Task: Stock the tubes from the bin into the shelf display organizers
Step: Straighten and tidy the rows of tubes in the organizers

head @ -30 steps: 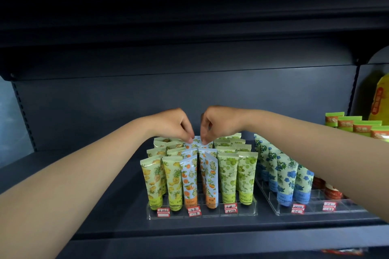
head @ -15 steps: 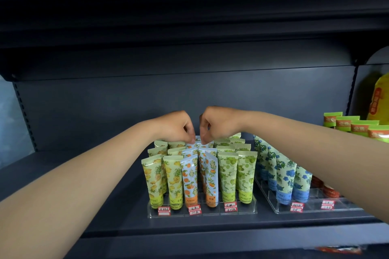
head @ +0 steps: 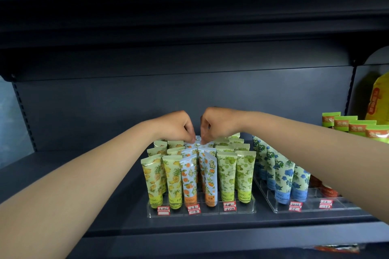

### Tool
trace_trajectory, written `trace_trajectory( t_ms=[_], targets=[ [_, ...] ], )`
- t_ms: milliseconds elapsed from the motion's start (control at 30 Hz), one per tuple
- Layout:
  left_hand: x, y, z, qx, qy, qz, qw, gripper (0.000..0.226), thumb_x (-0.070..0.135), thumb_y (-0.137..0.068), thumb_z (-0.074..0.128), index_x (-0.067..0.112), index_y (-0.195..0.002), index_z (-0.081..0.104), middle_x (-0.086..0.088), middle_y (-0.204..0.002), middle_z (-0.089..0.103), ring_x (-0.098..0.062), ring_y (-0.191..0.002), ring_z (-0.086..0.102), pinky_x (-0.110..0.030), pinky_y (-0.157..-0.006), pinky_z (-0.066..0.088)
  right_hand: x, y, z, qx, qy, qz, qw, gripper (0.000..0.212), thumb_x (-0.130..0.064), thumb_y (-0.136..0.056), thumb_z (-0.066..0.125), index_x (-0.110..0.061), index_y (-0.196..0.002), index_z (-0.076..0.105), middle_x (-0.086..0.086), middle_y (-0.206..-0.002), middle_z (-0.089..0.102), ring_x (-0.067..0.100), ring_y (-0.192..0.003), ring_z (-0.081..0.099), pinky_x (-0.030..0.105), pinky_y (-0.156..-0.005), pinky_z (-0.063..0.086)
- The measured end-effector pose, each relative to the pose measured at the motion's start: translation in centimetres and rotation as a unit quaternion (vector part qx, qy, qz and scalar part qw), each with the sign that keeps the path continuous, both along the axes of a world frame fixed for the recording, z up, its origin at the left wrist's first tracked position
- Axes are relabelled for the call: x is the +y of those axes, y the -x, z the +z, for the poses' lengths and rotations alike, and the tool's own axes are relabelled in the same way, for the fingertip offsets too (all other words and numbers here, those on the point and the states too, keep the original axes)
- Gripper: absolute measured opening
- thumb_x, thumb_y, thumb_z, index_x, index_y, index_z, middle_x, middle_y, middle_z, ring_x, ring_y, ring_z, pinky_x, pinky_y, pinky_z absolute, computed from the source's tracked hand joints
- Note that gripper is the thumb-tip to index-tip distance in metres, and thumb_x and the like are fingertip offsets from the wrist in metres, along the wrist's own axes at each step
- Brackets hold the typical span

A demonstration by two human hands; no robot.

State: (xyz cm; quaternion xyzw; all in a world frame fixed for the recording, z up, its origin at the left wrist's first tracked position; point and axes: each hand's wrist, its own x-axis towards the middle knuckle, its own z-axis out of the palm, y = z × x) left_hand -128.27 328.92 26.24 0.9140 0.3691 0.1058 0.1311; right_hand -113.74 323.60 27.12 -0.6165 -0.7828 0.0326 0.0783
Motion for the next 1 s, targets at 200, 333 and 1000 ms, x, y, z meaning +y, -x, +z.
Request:
trace_trajectory(
  t_ms=[200, 333, 1000],
  targets=[
    [-0.4, 0.1, 0.2, 0.002, 0.002, -0.002, 1.000, 0.008, 0.019, -0.081, 0.070, 0.016, -0.085, 0.076, 0.016, -0.079, 0.068, 0.000, -0.074, 0.058, -0.016, -0.066, 0.041, -0.5, -0.1, 0.4, 0.016, 0.000, -0.001, 1.000, 0.013, -0.023, -0.080, 0.072, -0.013, -0.088, 0.075, -0.001, -0.091, 0.072, 0.015, -0.089, 0.065, 0.030, -0.079, 0.051],
    [-1.1, 0.6, 0.7, -0.017, 0.000, -0.006, 1.000, 0.011, 0.021, -0.081, 0.070, 0.017, -0.088, 0.077, 0.019, -0.077, 0.067, 0.002, -0.073, 0.059, -0.015, -0.068, 0.044, -1.5, -0.1, 0.9, 0.037, -0.003, 0.011, 0.999, 0.012, -0.025, -0.080, 0.072, -0.014, -0.085, 0.075, -0.003, -0.090, 0.071, 0.013, -0.086, 0.063, 0.030, -0.078, 0.050],
    [-2.2, 1.2, 0.1, 0.009, 0.017, -0.022, 1.000, 0.015, 0.017, -0.077, 0.071, 0.027, -0.066, 0.073, 0.004, -0.087, 0.072, -0.014, -0.090, 0.065, -0.036, -0.088, 0.051, -2.6, 0.3, 0.2, 0.007, 0.028, 0.034, 0.999, 0.008, -0.027, -0.080, 0.072, -0.021, -0.076, 0.069, -0.002, -0.094, 0.069, 0.011, -0.082, 0.059, 0.023, -0.074, 0.047]
  ],
)
